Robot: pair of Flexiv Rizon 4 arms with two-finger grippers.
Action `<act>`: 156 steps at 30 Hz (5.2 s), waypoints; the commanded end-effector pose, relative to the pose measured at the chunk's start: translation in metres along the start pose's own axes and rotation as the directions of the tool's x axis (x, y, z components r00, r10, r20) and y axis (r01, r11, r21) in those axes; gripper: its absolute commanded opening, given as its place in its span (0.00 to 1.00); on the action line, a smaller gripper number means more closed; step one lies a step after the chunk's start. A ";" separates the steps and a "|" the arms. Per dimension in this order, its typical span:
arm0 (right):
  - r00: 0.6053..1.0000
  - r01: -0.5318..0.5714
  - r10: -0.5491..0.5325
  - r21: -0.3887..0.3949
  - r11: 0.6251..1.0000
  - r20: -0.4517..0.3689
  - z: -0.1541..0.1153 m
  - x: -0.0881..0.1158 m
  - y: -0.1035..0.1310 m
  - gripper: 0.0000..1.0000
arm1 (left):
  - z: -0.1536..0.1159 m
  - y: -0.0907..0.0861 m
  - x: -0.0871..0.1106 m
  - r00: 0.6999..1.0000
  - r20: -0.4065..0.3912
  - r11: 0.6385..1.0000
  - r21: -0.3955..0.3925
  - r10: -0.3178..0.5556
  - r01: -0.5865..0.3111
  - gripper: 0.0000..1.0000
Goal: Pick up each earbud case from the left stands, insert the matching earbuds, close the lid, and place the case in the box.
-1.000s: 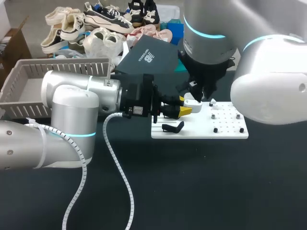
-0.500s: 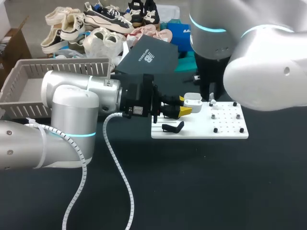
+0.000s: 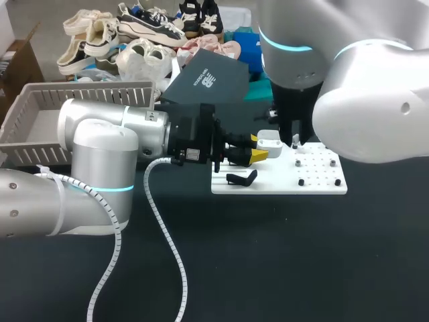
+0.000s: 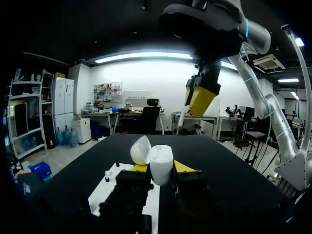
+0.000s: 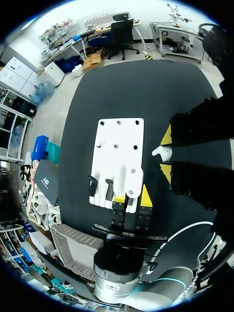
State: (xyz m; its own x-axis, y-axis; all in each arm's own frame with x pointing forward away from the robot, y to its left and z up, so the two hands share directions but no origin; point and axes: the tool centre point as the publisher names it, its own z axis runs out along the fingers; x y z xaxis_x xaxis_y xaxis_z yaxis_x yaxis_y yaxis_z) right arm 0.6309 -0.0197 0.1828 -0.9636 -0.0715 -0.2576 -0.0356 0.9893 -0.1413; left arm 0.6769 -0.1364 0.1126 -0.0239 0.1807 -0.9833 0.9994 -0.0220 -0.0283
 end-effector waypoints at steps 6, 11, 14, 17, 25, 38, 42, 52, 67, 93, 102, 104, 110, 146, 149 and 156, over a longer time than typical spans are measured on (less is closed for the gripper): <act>0.978 -0.197 0.194 -0.030 0.980 -0.082 -0.012 -0.020 0.007 0.00 | 0.001 0.001 0.001 1.000 0.002 1.000 0.000 0.001 -0.001 0.00; 0.973 -0.208 0.208 0.012 0.978 -0.095 -0.010 -0.022 0.012 0.00 | 0.001 0.001 0.001 1.000 0.002 1.000 0.000 0.001 -0.001 0.00; 0.975 -0.196 0.198 0.033 0.980 -0.104 -0.008 -0.020 0.014 0.00 | 0.001 0.001 0.001 1.000 0.002 1.000 0.000 0.001 -0.001 0.00; 0.974 -0.193 0.196 0.034 0.981 -0.114 -0.006 -0.019 0.016 0.00 | 0.001 0.001 0.001 1.000 0.002 1.000 0.000 0.001 -0.001 0.00; 0.975 -0.182 0.188 0.056 0.982 -0.116 0.000 -0.015 0.010 0.00 | 0.001 0.001 0.001 1.000 0.002 1.000 0.000 0.001 -0.001 0.00; 0.943 -0.279 0.286 0.064 0.958 -0.172 0.000 -0.023 0.016 0.00 | 0.001 0.001 0.001 1.000 0.002 1.000 0.000 0.001 -0.001 0.00; 0.912 -0.340 0.342 0.050 0.939 -0.226 -0.002 -0.028 0.018 0.00 | 0.001 0.001 0.001 1.000 0.002 1.000 0.000 0.001 -0.001 0.00; 0.891 -0.378 0.384 0.075 0.923 -0.241 0.004 -0.031 0.026 0.00 | 0.001 0.001 0.001 1.000 0.002 1.000 0.000 0.001 -0.001 0.00; 0.903 -0.373 0.371 0.032 0.927 -0.217 0.011 -0.030 0.030 0.00 | 0.001 0.001 0.001 1.000 0.002 1.000 0.000 0.001 -0.001 0.00; 0.897 -0.384 0.380 0.028 0.923 -0.227 0.021 -0.033 0.033 0.00 | 0.001 0.001 0.001 1.000 0.002 1.000 0.000 0.001 -0.001 0.00; 0.895 -0.388 0.384 0.026 0.921 -0.229 0.023 -0.034 0.034 0.00 | 0.001 0.001 0.001 1.000 0.002 1.000 0.000 0.001 -0.001 0.00; 0.895 -0.387 0.383 0.028 0.922 -0.231 0.024 -0.033 0.035 0.00 | 0.001 0.001 0.001 1.000 0.002 1.000 0.000 0.001 -0.001 0.00; 0.893 -0.387 0.383 0.032 0.922 -0.236 0.026 -0.033 0.035 0.00 | 0.001 0.001 0.001 1.000 0.002 1.000 0.000 0.001 -0.001 0.00; 0.885 -0.415 0.403 -0.002 0.910 -0.232 0.024 -0.031 0.029 0.34 | 0.001 0.001 0.001 1.000 0.002 1.000 0.000 0.001 -0.001 0.00; 0.888 -0.430 0.410 -0.057 0.901 -0.211 0.018 -0.034 0.019 0.34 | 0.001 0.001 0.001 1.000 0.002 1.000 0.000 0.001 -0.001 0.00; 0.892 -0.452 0.439 -0.175 0.875 -0.108 0.011 -0.040 -0.007 0.38 | -0.010 0.002 0.002 1.000 -0.003 1.000 -0.017 0.006 -0.006 0.00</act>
State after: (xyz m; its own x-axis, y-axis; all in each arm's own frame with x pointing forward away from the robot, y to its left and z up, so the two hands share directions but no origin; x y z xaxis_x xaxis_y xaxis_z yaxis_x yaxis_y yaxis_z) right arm 0.6921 -0.0048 0.1859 -0.9178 0.3772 -0.1238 0.3739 0.9261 0.0499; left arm 0.6811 -0.1316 0.1117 -0.0208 0.1859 -0.9823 0.9997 -0.0114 -0.0233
